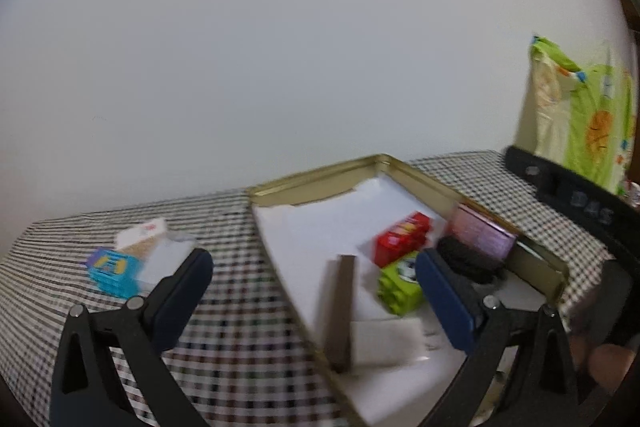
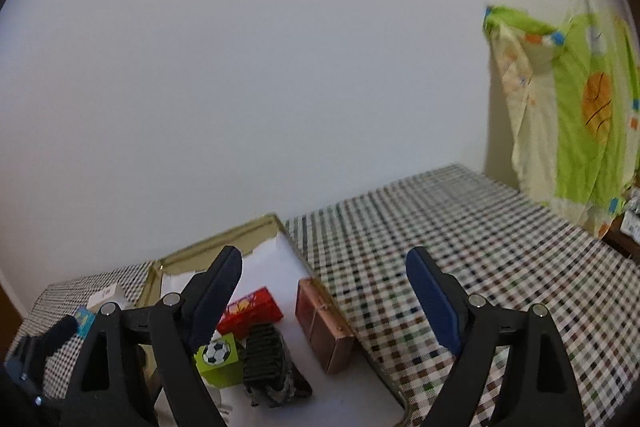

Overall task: Organize rigid objects
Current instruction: 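Withdraw both tools from the tray back toward the remaining items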

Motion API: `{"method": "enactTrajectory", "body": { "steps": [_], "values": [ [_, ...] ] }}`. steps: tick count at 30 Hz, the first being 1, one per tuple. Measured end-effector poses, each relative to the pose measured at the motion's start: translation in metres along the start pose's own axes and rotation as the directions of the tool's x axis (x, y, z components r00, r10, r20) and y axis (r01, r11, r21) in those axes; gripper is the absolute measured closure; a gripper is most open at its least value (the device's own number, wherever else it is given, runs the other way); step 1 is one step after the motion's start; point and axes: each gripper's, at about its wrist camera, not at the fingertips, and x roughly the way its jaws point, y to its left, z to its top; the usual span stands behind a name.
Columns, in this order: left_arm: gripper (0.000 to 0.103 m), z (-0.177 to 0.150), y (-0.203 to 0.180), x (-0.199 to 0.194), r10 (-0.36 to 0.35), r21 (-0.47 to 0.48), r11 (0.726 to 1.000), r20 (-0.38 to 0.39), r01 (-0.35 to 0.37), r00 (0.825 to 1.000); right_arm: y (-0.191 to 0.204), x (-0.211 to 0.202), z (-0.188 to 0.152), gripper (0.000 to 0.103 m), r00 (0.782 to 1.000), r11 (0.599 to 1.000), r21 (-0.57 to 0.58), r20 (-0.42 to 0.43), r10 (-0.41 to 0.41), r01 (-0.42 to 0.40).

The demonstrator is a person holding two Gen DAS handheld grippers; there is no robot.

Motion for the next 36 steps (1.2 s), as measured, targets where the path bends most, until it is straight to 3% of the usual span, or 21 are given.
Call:
{"method": "enactTrajectory", "body": {
  "steps": [5,10,17,21,27,36],
  "values": [
    [0.001,-0.002,0.029,0.001,0.100,0.005,0.995,0.050,-0.100,0.994,0.014,-0.016,-0.003,0.017,0.985,0.991,-0.066,0.140,-0.106,0.116],
    [0.001,-0.003,0.064,0.003,0.188,-0.024,0.982,0.078,-0.187,0.979,0.021,-0.024,-0.009,0.012,0.976,0.991,-0.035,0.186,-0.117,0.126],
    [0.001,-0.009,0.103,0.005,0.187,-0.120,0.976,0.045,-0.180,0.981,0.052,-0.027,-0.027,0.012,0.982,0.982,-0.132,0.152,-0.114,0.134],
    [0.001,-0.012,0.108,-0.002,0.192,-0.108,0.977,0.054,-0.185,0.980,0.068,-0.039,-0.034,0.012,0.983,0.976,-0.179,0.156,-0.100,0.127],
    [0.001,-0.012,0.122,-0.003,0.199,-0.090,0.977,0.067,-0.193,0.978,0.083,-0.055,-0.042,0.012,0.980,0.986,-0.128,0.182,-0.080,0.104],
    [0.001,-0.016,0.160,0.001,0.205,-0.137,0.971,0.035,-0.199,0.978,0.126,-0.057,-0.054,0.012,0.989,0.994,-0.101,0.142,-0.030,0.045]
  ]
}}
